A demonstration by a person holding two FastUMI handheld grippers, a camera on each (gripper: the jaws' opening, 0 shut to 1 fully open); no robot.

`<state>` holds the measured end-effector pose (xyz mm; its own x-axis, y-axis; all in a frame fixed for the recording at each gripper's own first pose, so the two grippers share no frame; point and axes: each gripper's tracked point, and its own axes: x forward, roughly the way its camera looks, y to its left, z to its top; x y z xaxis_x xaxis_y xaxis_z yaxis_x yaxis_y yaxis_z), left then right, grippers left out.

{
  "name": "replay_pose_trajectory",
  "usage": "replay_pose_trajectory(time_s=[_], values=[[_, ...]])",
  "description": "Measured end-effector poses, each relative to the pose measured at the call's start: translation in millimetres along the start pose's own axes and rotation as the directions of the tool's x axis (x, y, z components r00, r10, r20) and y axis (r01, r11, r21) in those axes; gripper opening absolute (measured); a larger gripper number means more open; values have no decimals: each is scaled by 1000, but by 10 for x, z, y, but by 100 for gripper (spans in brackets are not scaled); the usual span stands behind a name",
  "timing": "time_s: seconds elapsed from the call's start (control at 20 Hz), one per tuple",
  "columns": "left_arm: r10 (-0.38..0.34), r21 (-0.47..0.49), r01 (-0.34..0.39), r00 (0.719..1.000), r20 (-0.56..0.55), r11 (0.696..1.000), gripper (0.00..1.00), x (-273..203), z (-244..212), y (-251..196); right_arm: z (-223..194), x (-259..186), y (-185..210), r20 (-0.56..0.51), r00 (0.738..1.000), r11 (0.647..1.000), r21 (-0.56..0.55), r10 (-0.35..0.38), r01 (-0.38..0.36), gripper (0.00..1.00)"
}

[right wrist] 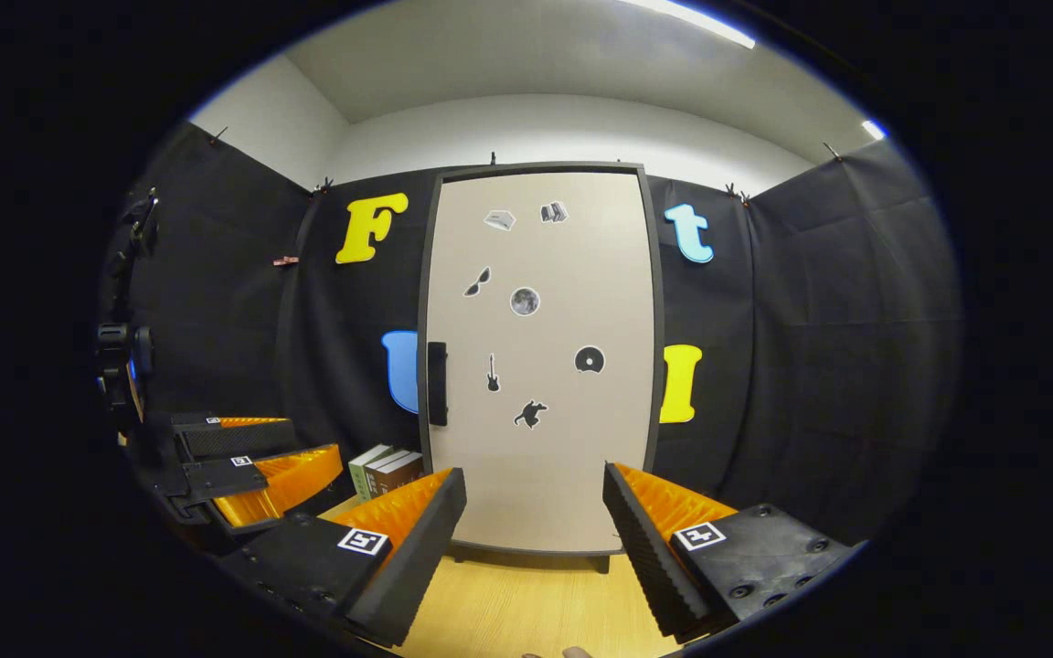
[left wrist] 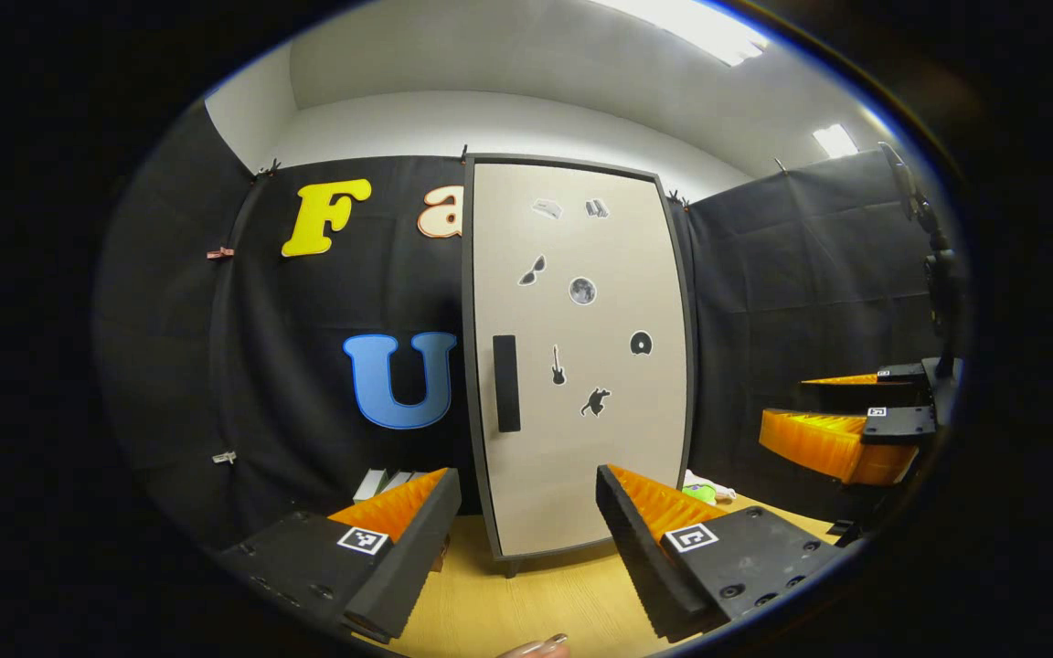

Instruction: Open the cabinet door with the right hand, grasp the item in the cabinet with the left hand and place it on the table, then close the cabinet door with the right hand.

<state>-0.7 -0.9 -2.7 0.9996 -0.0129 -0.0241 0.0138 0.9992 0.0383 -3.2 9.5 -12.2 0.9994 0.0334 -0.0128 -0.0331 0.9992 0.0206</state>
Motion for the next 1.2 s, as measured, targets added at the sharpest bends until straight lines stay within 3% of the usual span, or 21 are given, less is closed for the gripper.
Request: replay_pose_trajectory(time_s=[0.5,0.85,1.2], values=[[7,-17,-7,1000,-7,1000,94,-56,-70,49,106,40,47,29,999,999,-33,-27,28,97],[6,-6,-6,1000,2,1000,94,-70,-76,96,25,71,283,-20,1000,1000,-19,-8,8,97],[40,-12,-40,999,-13,999,94,-107,-73,156,72,381,736,5,1000,999,-38,31,-31,98]])
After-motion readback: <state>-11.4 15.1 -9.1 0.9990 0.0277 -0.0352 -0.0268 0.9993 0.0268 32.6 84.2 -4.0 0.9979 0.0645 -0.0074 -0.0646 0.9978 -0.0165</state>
